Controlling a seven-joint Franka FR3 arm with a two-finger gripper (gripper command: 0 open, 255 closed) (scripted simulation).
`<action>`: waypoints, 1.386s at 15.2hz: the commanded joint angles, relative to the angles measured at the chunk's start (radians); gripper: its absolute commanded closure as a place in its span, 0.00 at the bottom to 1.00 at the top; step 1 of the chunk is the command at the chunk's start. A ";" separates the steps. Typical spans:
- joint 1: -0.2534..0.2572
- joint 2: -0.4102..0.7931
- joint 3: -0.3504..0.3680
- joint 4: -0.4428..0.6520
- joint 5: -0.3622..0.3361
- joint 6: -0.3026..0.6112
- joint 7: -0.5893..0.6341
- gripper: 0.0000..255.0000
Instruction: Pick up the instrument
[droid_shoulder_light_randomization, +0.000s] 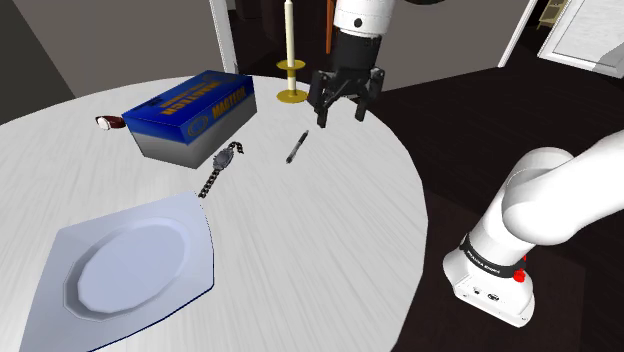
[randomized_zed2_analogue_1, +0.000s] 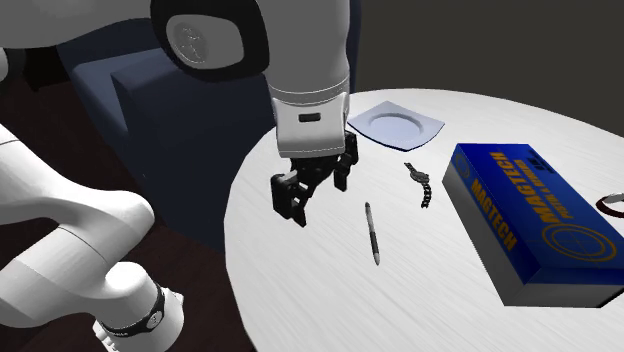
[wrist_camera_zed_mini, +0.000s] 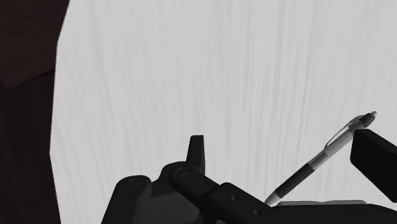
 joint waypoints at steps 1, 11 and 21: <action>-0.007 0.055 0.043 0.037 0.008 0.030 0.073 0.00; -0.040 0.395 0.263 0.304 -0.081 0.142 0.472 0.00; 0.016 0.708 0.344 0.542 -0.288 0.186 0.774 0.00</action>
